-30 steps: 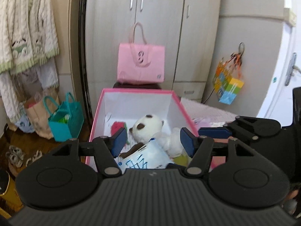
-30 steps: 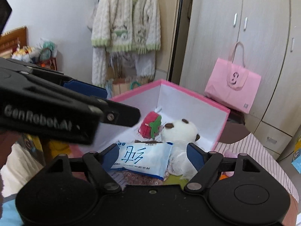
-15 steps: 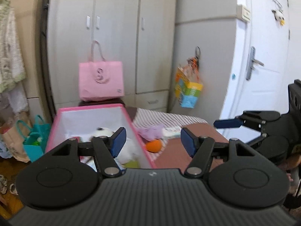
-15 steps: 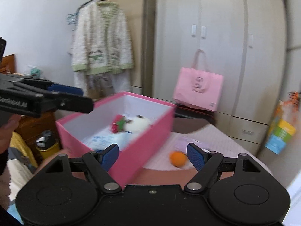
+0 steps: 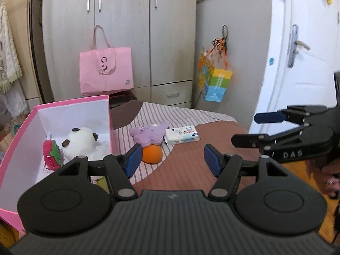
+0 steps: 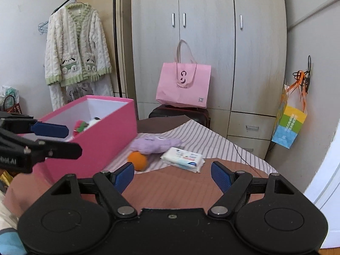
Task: Organize soft objects
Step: 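Move the left gripper to the orange ball while the right gripper reaches the white tissue pack, then close the left gripper on the orange ball while the right gripper grasps the tissue pack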
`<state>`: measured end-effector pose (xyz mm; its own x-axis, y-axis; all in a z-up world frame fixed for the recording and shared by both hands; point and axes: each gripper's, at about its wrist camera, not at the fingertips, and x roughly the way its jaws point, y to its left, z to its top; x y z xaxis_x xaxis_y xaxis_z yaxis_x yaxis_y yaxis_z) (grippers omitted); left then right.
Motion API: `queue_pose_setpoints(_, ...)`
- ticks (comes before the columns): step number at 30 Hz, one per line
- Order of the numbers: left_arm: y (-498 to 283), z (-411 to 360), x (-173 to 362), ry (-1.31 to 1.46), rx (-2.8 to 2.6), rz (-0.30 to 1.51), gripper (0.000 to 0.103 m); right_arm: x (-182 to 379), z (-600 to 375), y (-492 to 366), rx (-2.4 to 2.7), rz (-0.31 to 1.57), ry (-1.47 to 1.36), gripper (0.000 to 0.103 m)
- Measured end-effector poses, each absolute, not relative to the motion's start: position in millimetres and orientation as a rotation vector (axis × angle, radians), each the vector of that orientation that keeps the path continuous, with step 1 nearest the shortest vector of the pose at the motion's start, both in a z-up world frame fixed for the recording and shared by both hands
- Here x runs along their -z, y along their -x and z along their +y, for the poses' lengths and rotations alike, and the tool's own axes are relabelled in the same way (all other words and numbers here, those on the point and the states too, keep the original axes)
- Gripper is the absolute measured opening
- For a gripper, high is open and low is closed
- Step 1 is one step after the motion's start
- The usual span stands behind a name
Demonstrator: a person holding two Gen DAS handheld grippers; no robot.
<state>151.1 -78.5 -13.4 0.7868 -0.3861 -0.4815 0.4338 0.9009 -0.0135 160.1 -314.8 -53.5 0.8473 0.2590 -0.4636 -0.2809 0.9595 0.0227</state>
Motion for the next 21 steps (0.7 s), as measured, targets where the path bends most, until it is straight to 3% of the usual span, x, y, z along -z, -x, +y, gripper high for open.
queue_pose_setpoints(13, -205, -134, 67, -0.157, 0.271, 0.485, 0.063, 90, -341, -260, -0.457, 0.573, 0.118, 0.083)
queue_pose_setpoints(21, -249, -135, 99, -0.124, 0.172, 0.589, 0.062, 128, -341, -314, -0.532, 0.637, 0.143, 0.083)
